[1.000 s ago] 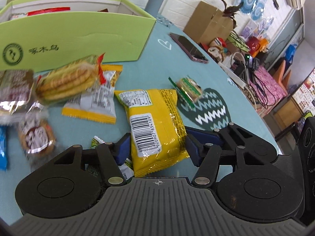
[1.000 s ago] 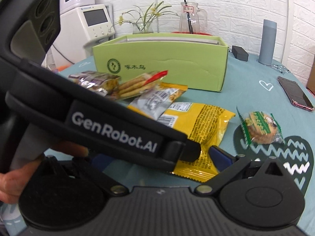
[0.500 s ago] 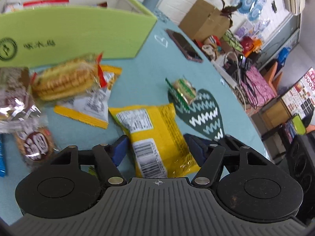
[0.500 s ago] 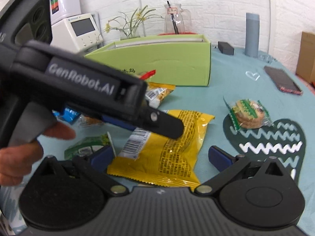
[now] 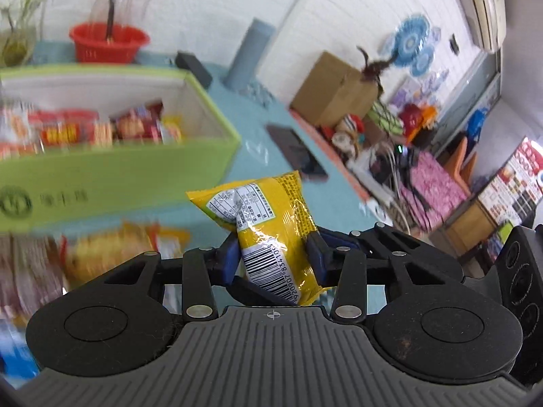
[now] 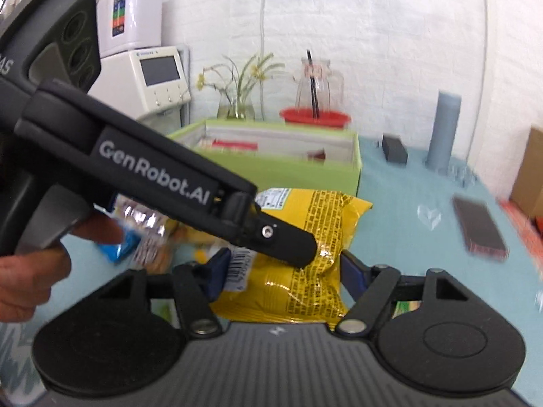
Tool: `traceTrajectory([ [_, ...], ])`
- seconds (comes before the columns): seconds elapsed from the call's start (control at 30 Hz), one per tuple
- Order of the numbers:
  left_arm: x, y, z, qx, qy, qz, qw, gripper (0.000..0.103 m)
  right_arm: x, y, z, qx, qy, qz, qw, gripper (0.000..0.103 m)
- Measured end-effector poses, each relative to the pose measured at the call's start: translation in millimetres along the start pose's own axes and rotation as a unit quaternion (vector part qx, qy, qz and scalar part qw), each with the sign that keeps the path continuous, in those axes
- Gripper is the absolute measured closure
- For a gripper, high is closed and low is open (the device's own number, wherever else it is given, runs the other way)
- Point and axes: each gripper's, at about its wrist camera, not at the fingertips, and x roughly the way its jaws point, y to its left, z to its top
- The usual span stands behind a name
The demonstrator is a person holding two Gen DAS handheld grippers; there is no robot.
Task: Organize snacks
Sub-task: 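Carry the yellow bag into the green box and open the left gripper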
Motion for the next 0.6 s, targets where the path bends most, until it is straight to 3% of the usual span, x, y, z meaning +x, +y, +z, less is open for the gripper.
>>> traceTrajectory([
  [0.17,10,26,71,-0.003,-0.037,0.04,0.9985,0.08,56,-15,60,-0.051,-0.022,0.009,0.998,0.026],
  [0.3,42,56,110,-0.011,-0.029,0.074,0.9968,0.079,114,-32,90,-0.049,-0.004,0.027,0.998,0.026],
  [0.43,82,93,118,-0.033,-0.004,0.095,0.995,0.078,170,-46,89,-0.037,0.039,0.047,0.997,0.025],
  [0.53,100,111,111,-0.035,-0.001,0.117,0.9925,0.064,192,-52,83,-0.006,0.061,0.087,0.994,0.021],
  [0.6,101,116,109,-0.036,-0.006,0.116,0.9925,0.054,195,-49,83,-0.017,0.06,0.08,0.995,0.019],
])
